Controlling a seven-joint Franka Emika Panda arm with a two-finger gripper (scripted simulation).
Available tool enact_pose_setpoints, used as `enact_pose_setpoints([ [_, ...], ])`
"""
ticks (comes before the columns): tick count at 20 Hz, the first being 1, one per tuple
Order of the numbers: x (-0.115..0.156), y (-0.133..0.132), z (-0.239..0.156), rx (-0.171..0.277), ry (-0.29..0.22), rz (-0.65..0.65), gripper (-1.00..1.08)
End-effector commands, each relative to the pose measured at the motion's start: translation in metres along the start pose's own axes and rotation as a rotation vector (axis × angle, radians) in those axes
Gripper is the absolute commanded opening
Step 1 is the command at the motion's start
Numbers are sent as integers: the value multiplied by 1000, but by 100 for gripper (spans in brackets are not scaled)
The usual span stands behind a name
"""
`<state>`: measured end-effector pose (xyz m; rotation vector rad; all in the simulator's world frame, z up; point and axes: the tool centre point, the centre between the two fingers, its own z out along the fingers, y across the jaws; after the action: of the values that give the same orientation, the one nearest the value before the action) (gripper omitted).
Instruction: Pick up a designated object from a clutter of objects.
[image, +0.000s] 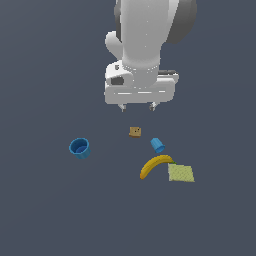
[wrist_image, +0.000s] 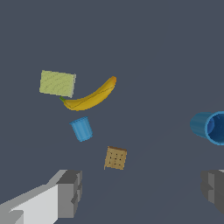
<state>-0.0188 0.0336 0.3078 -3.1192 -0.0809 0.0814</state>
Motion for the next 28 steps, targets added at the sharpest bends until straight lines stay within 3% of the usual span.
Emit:
enact_pose_setpoints([
  [1, 0, 0, 0, 0, 0, 0, 100],
  [17, 9, 1, 2, -7, 9, 34, 100],
  [28, 24, -9, 24, -3, 14, 164, 100],
])
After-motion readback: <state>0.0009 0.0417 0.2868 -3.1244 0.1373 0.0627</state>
